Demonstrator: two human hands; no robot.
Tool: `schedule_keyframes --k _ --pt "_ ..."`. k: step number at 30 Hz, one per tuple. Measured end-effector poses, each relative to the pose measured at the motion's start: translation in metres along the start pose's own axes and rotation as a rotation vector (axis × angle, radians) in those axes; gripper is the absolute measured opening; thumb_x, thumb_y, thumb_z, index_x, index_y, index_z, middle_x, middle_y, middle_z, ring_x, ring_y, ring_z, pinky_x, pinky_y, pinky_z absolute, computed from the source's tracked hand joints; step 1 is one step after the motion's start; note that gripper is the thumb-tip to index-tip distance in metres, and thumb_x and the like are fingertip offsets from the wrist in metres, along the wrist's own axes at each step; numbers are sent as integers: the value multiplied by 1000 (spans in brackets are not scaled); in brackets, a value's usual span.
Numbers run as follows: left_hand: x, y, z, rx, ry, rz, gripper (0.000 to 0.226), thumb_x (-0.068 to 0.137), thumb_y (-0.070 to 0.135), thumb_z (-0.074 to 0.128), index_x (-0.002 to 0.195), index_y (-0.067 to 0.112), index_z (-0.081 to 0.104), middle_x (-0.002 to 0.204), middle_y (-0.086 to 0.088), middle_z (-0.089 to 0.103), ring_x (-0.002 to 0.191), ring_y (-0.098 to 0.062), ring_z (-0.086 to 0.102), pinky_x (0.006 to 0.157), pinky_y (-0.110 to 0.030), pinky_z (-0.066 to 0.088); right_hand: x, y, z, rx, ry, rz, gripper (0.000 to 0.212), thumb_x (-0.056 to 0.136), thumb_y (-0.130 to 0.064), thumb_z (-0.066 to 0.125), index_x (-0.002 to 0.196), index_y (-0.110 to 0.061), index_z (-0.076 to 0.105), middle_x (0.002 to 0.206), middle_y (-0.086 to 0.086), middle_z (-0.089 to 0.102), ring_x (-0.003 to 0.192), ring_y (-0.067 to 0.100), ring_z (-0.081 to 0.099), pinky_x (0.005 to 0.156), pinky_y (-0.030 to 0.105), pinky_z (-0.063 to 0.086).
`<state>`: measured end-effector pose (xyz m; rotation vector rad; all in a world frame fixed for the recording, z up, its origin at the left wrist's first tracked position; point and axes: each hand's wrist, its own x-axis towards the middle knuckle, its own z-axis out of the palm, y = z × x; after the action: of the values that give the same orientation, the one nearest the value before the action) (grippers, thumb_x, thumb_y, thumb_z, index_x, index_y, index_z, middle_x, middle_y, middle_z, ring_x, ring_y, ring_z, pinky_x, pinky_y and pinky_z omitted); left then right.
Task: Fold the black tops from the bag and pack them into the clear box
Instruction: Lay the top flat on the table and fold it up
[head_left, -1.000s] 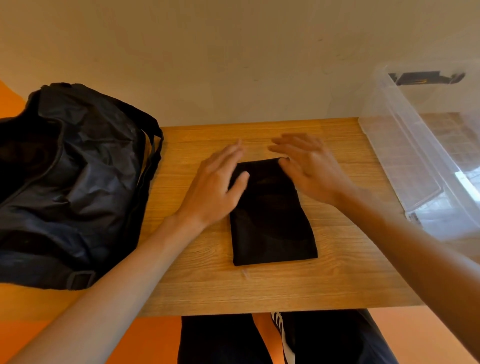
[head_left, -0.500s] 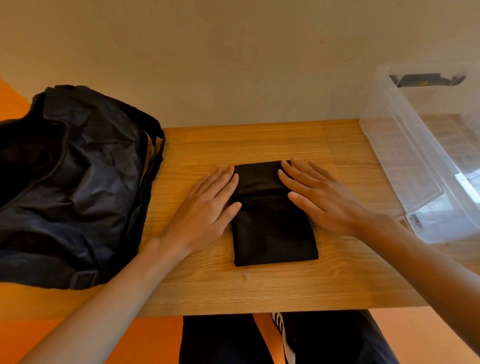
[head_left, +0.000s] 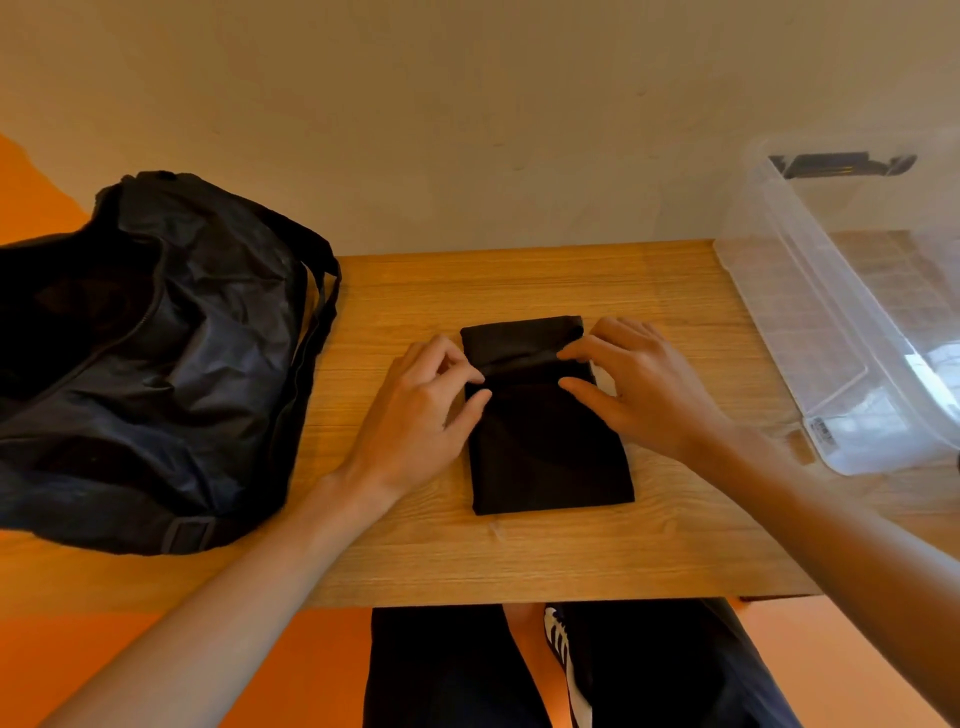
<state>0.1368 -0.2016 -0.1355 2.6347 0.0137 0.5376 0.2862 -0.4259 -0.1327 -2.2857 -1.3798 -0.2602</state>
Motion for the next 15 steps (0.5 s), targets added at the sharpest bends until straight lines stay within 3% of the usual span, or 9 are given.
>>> schedule_keyframes --k 5,9,12,15 --pt "-34 24 -5 -62 -57 -13 30 93 46 64 98 17 65 98 8 50 92 -9 51 82 -25 47 -40 -14 -2 74 -46 45 36 92 -44 68 118 -20 68 109 -6 60 102 11 54 89 30 45" --pt "-47 36 -1 -97 -87 -336 32 93 56 55 91 24 60 92 14 51 89 -7 52 80 -30 50 -55 -33 -2 229 -27 511 24 90 -50 67 100 -28 61 94 -15 55 85 2 53 78 24 43" --pt "-44 42 1 22 -206 -453 42 88 66 53 77 26 55 85 13 49 91 -12 48 84 -32 44 -57 -42 -2 162 -121 598 35 87 -60 62 77 -27 56 83 -10 53 83 8 49 75 29 37" --pt "-43 48 -1 -6 -252 -519 39 91 58 63 70 27 55 85 11 51 95 -13 48 87 -32 41 -62 -47 -3 195 -163 631 34 90 -53 63 69 -28 53 81 -7 53 84 12 50 79 33 36"
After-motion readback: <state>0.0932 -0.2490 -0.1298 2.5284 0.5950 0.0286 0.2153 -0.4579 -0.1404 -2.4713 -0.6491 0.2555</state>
